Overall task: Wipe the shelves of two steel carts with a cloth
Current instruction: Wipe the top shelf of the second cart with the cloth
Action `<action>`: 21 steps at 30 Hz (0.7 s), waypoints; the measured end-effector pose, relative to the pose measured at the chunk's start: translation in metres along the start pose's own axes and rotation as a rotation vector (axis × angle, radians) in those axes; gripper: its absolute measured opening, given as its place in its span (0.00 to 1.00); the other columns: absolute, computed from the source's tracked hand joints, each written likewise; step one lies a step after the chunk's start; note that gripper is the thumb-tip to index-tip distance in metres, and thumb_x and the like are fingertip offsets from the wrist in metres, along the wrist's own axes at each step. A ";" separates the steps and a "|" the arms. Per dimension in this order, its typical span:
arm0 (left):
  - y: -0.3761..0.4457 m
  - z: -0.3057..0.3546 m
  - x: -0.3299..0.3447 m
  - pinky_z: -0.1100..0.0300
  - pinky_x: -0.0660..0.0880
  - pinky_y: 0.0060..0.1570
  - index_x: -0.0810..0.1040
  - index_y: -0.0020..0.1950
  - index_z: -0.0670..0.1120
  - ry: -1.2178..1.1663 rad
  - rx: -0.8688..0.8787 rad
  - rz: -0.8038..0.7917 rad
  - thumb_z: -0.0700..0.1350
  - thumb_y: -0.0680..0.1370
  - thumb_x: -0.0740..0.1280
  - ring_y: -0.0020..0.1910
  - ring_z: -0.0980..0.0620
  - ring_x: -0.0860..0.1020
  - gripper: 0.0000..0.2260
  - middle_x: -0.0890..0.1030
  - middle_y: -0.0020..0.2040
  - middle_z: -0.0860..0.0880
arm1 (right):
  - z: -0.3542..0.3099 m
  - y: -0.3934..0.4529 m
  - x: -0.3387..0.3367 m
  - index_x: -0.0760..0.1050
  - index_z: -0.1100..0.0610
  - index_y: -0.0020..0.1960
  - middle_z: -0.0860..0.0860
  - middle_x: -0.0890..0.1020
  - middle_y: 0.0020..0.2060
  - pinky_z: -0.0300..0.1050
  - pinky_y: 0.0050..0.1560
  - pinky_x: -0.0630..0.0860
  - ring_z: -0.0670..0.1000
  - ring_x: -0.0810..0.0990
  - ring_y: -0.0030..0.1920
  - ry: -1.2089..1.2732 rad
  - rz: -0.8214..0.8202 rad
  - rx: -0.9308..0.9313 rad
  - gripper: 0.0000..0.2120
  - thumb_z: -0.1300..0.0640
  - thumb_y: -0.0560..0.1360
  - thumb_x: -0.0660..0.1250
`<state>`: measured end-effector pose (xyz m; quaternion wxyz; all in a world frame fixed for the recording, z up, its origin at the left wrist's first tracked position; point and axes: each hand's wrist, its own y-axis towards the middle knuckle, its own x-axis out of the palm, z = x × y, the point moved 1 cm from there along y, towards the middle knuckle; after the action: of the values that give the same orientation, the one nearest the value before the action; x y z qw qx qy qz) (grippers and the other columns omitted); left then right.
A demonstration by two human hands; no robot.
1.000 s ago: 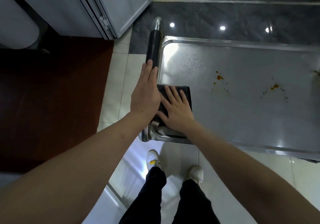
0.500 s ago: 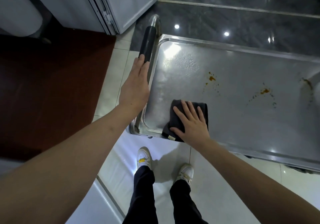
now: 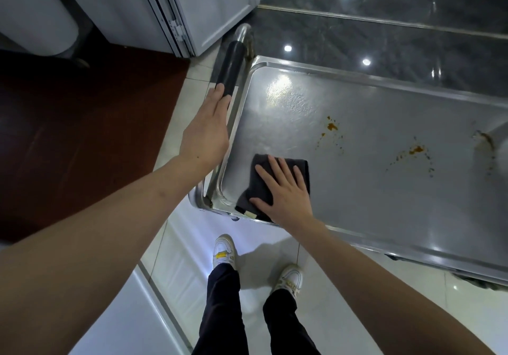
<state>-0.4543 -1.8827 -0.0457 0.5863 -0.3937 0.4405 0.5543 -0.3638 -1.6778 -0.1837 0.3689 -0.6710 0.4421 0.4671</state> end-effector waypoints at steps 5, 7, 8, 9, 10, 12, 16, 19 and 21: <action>0.010 0.001 -0.005 0.50 0.62 0.75 0.65 0.77 0.41 0.115 0.050 0.003 0.35 0.80 0.60 0.77 0.42 0.61 0.24 0.60 0.80 0.42 | 0.026 -0.019 -0.015 0.56 0.42 0.84 0.49 0.51 0.85 0.62 0.82 0.50 0.54 0.49 0.85 -0.079 -0.008 -0.014 0.37 0.28 0.79 0.56; 0.020 0.000 -0.007 0.49 0.69 0.69 0.69 0.73 0.40 0.167 0.070 0.025 0.38 0.80 0.61 0.69 0.39 0.68 0.20 0.67 0.73 0.40 | 0.027 -0.016 -0.024 0.59 0.43 0.83 0.50 0.53 0.85 0.63 0.81 0.52 0.56 0.51 0.85 -0.107 -0.003 -0.067 0.36 0.28 0.80 0.55; 0.026 0.001 -0.009 0.49 0.71 0.66 0.70 0.71 0.41 0.183 0.080 0.037 0.40 0.80 0.61 0.65 0.39 0.70 0.19 0.68 0.70 0.40 | 0.029 -0.015 -0.029 0.62 0.44 0.83 0.51 0.53 0.85 0.64 0.81 0.52 0.56 0.50 0.85 -0.119 0.011 -0.111 0.35 0.29 0.81 0.55; 0.032 0.004 -0.010 0.48 0.71 0.66 0.71 0.71 0.41 0.190 0.096 0.051 0.41 0.81 0.61 0.64 0.39 0.71 0.18 0.69 0.69 0.39 | 0.032 -0.015 -0.032 0.63 0.46 0.82 0.52 0.53 0.85 0.64 0.81 0.52 0.56 0.49 0.85 -0.132 0.023 -0.175 0.33 0.31 0.82 0.56; 0.040 0.006 -0.011 0.48 0.71 0.67 0.70 0.71 0.41 0.187 0.116 0.064 0.42 0.81 0.61 0.66 0.38 0.70 0.18 0.68 0.69 0.39 | 0.035 -0.016 -0.033 0.64 0.47 0.82 0.52 0.52 0.85 0.65 0.81 0.52 0.56 0.47 0.85 -0.144 0.026 -0.246 0.32 0.33 0.83 0.57; 0.055 0.010 -0.011 0.46 0.67 0.72 0.69 0.71 0.41 0.173 0.137 0.069 0.41 0.81 0.60 0.72 0.38 0.66 0.18 0.64 0.74 0.39 | 0.040 -0.017 -0.030 0.62 0.47 0.83 0.52 0.50 0.85 0.65 0.82 0.51 0.57 0.44 0.85 -0.143 -0.006 -0.342 0.31 0.37 0.84 0.58; 0.070 0.004 -0.003 0.45 0.63 0.76 0.58 0.80 0.43 0.014 0.080 0.010 0.37 0.81 0.57 0.80 0.42 0.57 0.26 0.53 0.82 0.44 | 0.039 -0.016 -0.020 0.61 0.43 0.83 0.51 0.49 0.86 0.65 0.81 0.51 0.58 0.43 0.85 -0.129 -0.038 -0.359 0.28 0.39 0.85 0.57; 0.068 0.002 0.001 0.48 0.64 0.76 0.51 0.83 0.45 -0.068 0.035 0.003 0.37 0.83 0.55 0.82 0.47 0.52 0.28 0.49 0.83 0.47 | 0.033 -0.009 -0.017 0.62 0.40 0.82 0.51 0.49 0.86 0.65 0.82 0.50 0.57 0.43 0.85 -0.134 -0.025 -0.357 0.26 0.38 0.85 0.55; 0.067 0.003 0.001 0.49 0.58 0.79 0.50 0.83 0.45 -0.054 0.024 -0.003 0.37 0.83 0.54 0.82 0.49 0.47 0.28 0.47 0.84 0.47 | 0.025 0.004 -0.013 0.62 0.41 0.82 0.51 0.50 0.86 0.64 0.82 0.49 0.57 0.45 0.85 -0.124 -0.005 -0.358 0.27 0.38 0.85 0.56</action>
<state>-0.5211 -1.8741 -0.0442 0.6035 -0.3724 0.4305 0.5584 -0.3772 -1.6532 -0.1785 0.2713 -0.6969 0.3270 0.5778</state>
